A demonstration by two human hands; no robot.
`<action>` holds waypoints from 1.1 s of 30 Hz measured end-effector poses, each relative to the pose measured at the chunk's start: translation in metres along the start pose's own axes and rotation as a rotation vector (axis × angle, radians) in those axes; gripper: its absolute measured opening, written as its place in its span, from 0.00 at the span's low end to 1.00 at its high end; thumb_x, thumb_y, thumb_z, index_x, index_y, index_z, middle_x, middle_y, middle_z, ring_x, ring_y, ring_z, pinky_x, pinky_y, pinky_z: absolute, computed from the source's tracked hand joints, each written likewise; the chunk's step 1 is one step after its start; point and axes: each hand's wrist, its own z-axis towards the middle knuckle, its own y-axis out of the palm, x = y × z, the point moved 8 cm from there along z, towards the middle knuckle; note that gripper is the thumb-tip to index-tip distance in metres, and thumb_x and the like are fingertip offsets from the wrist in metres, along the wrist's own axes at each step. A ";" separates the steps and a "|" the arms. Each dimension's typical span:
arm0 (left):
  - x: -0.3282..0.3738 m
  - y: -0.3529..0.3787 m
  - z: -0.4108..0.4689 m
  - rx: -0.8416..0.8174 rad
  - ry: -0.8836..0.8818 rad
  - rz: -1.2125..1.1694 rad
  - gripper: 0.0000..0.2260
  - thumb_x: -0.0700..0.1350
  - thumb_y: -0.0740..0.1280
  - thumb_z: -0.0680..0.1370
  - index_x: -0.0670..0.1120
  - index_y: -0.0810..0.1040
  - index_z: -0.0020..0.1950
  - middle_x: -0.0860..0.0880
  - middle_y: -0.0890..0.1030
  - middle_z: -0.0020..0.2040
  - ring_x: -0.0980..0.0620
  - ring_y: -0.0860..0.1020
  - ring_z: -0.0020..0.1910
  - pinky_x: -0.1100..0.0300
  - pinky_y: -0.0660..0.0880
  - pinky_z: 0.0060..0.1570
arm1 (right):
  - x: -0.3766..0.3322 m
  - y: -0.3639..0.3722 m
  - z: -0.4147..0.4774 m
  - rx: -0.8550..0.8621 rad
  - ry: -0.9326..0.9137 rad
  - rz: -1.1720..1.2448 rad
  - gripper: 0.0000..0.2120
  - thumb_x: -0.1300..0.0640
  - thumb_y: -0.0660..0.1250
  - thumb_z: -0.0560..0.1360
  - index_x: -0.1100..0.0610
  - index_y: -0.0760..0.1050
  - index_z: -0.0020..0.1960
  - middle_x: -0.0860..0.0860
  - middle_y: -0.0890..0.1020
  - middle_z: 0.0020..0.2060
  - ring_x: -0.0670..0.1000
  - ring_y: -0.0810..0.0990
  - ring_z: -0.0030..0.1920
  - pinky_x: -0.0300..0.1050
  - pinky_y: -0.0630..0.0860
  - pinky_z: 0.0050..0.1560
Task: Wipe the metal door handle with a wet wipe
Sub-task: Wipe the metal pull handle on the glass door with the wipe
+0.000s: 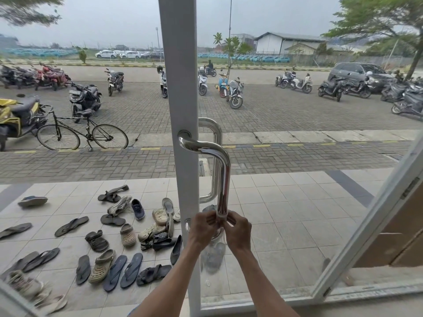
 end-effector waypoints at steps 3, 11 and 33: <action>0.016 -0.008 0.008 0.013 0.039 -0.071 0.10 0.38 0.77 0.73 0.44 0.87 0.53 0.47 0.88 0.47 0.48 0.87 0.49 0.49 0.83 0.52 | -0.023 -0.011 0.008 0.030 -0.048 0.022 0.10 0.50 0.75 0.75 0.54 0.85 0.53 0.49 0.88 0.43 0.41 0.86 0.44 0.43 0.84 0.47; 0.075 -0.025 0.024 0.065 0.129 -0.283 0.13 0.33 0.76 0.72 0.40 0.86 0.56 0.43 0.87 0.50 0.46 0.86 0.51 0.54 0.83 0.53 | -0.087 -0.034 0.025 0.092 -0.143 0.134 0.13 0.55 0.76 0.74 0.56 0.84 0.58 0.48 0.88 0.48 0.41 0.86 0.50 0.42 0.82 0.53; 0.147 -0.046 0.043 0.235 0.146 -0.947 0.14 0.24 0.63 0.76 0.34 0.80 0.59 0.43 0.87 0.47 0.51 0.85 0.47 0.61 0.81 0.54 | -0.241 -0.058 0.072 -0.088 -0.465 -0.269 0.14 0.42 0.72 0.74 0.50 0.86 0.54 0.53 0.88 0.45 0.50 0.86 0.47 0.44 0.80 0.46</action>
